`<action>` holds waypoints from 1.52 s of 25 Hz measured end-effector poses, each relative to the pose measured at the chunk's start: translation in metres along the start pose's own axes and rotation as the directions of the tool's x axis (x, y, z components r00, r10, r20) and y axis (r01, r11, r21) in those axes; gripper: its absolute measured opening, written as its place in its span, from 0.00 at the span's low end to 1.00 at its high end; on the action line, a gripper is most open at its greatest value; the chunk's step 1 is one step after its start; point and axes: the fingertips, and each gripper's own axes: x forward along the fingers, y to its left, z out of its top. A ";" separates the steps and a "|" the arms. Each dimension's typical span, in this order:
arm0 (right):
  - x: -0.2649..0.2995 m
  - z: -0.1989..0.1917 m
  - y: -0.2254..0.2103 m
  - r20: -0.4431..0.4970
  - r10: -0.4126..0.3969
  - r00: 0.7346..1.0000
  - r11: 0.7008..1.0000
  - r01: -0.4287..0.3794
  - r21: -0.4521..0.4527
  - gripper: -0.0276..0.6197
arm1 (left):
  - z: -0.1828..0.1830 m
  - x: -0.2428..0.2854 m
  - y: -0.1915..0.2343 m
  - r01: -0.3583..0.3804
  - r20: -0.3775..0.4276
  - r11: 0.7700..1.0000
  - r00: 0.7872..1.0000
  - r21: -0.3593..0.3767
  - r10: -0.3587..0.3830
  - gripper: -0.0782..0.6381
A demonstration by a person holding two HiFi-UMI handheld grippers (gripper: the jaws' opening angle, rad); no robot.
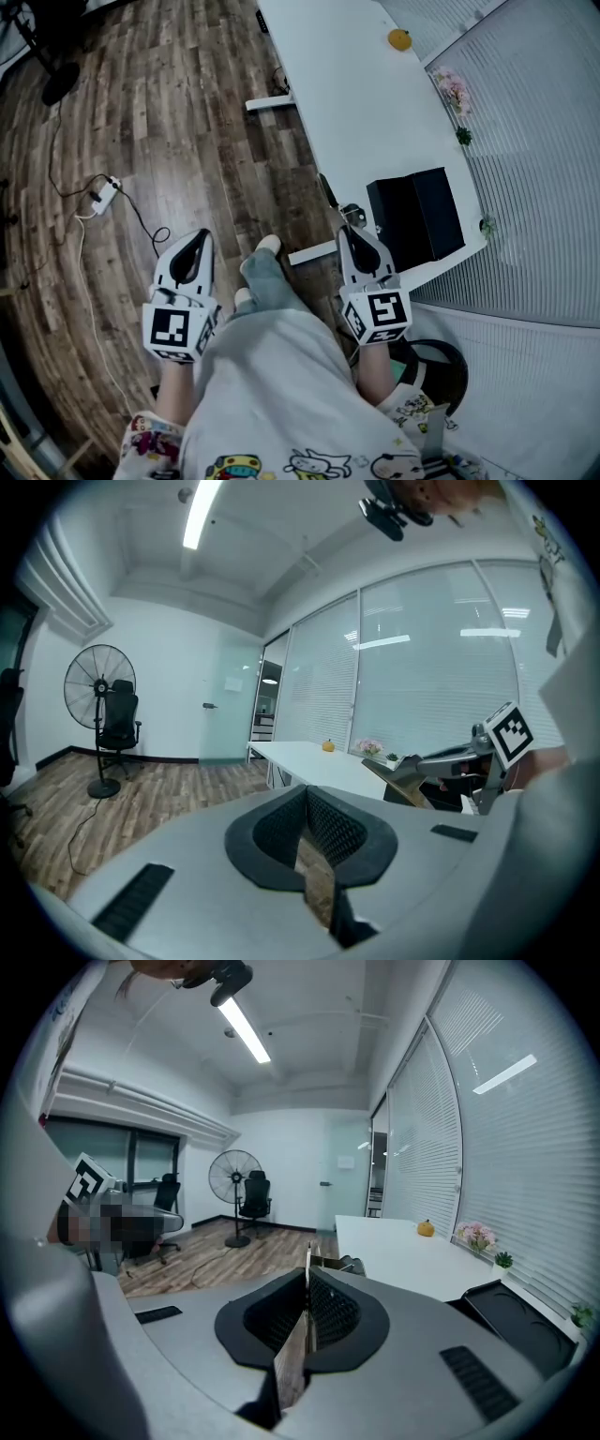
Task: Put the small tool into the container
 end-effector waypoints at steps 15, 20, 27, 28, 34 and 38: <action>0.056 0.019 -0.118 -0.001 -0.209 0.978 0.971 0.208 0.118 0.05 | 0.069 0.152 -0.002 0.168 -0.010 0.982 0.986 0.089 -0.168 0.12; 0.048 0.017 -0.160 -0.008 -0.325 0.946 0.933 0.323 0.157 0.05 | 0.087 0.206 -0.037 0.298 -0.018 0.945 0.954 0.138 -0.298 0.12; 0.019 0.016 -0.208 -0.012 -0.467 0.884 0.866 0.460 0.197 0.05 | 0.105 0.258 -0.098 0.456 -0.039 0.875 0.889 0.166 -0.456 0.12; 0.013 0.015 -0.213 -0.016 -0.489 0.872 0.852 0.482 0.203 0.05 | 0.107 0.264 -0.106 0.479 -0.043 0.861 0.877 0.169 -0.479 0.12; -0.030 -0.001 -0.236 -0.062 -0.617 0.785 0.753 0.611 0.244 0.05 | 0.107 0.296 -0.164 0.624 -0.086 0.759 0.780 0.189 -0.620 0.12; -0.055 -0.018 -0.243 -0.115 -0.693 0.712 0.666 0.693 0.274 0.05 | 0.103 0.314 -0.201 0.719 -0.122 0.664 0.692 0.206 -0.712 0.12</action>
